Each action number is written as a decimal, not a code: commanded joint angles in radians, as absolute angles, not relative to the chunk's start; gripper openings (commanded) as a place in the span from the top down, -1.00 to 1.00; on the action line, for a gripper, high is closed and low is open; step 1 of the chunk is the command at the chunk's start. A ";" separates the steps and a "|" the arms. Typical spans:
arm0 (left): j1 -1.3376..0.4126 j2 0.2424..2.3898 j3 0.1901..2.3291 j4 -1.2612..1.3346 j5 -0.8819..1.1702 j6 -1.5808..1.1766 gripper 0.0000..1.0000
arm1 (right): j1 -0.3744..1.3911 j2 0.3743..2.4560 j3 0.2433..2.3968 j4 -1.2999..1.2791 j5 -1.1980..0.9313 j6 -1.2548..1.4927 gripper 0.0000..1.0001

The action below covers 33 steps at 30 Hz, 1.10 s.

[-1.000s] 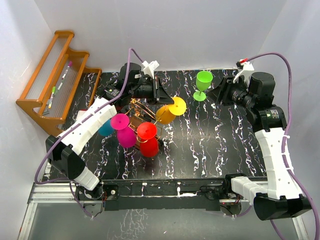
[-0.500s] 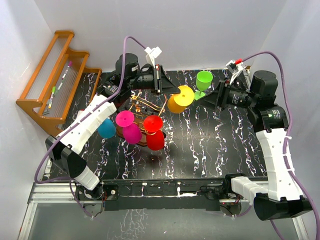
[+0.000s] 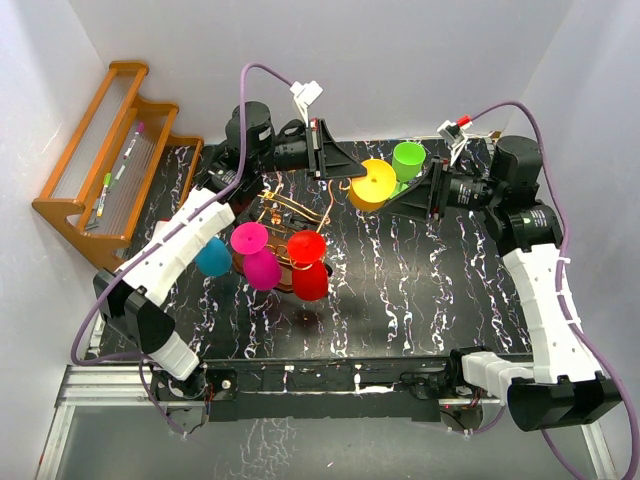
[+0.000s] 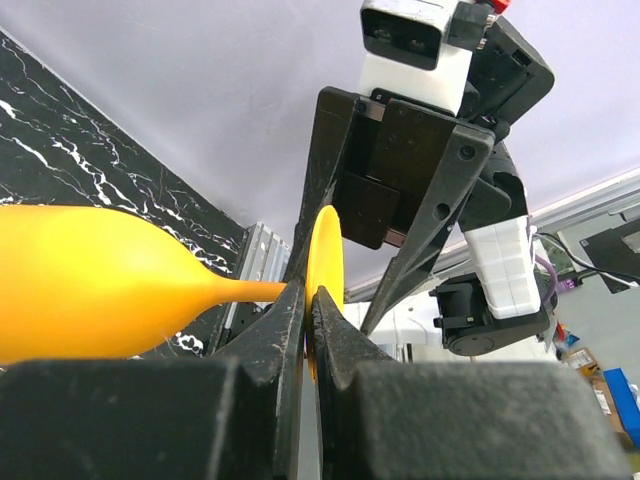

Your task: Take the wine glass off the wine glass rack

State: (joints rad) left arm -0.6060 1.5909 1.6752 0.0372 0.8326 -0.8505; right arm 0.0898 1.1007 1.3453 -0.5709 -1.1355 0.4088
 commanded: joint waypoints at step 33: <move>-0.606 1.588 1.785 -0.180 0.620 -0.747 -0.10 | 0.104 1.184 1.464 -0.479 -0.955 0.394 0.85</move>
